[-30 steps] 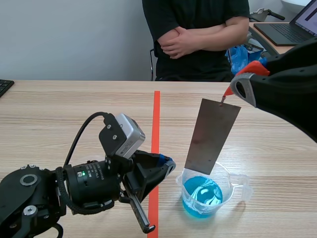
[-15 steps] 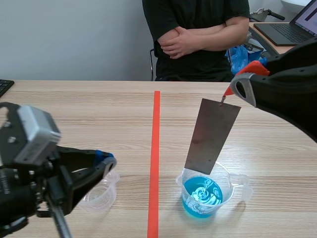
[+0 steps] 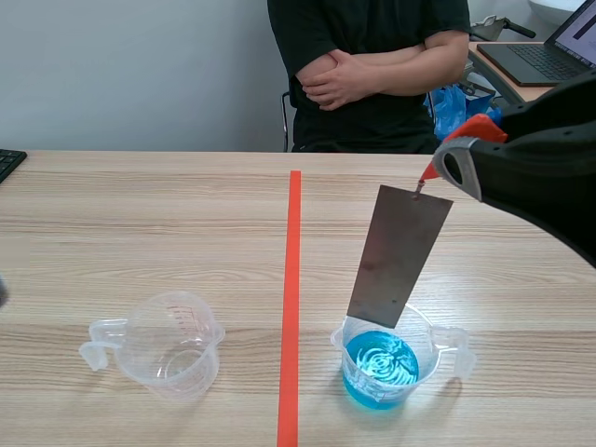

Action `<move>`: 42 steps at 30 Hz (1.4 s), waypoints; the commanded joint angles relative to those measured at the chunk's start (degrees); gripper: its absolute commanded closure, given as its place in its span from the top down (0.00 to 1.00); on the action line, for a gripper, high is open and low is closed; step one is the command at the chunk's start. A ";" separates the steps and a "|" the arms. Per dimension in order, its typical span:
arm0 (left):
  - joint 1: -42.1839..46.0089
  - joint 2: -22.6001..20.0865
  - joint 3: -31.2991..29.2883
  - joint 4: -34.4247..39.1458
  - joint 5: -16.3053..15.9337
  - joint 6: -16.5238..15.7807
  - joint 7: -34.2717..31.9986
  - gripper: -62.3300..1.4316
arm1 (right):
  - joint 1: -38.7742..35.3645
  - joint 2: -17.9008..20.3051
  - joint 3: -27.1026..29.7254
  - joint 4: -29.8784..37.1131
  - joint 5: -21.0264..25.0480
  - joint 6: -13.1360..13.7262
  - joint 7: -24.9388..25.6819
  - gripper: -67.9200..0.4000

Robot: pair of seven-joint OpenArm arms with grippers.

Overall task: Do the redox reaction experiment.
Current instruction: 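Lower the plate into the blue solution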

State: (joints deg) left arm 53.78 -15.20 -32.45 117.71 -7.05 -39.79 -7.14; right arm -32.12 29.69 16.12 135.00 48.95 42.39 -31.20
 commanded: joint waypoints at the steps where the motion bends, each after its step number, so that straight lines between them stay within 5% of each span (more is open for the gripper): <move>1: 1.09 1.36 -1.90 0.11 -2.62 -0.09 -0.85 0.09 | -0.09 0.31 0.70 0.26 0.79 0.33 0.66 0.03; 8: 1.38 2.12 -8.26 0.11 -8.87 -0.09 -0.83 0.09 | -0.09 0.31 0.70 0.26 0.79 0.33 0.66 0.03; 42: 0.31 2.14 -8.50 0.11 -9.51 -0.09 -0.74 0.09 | -0.57 0.48 -1.92 -1.60 -1.73 0.33 0.50 0.03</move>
State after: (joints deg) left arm 53.95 -13.17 -41.28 117.73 -15.68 -39.79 -7.14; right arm -32.45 29.69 14.44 133.45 47.29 42.37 -31.94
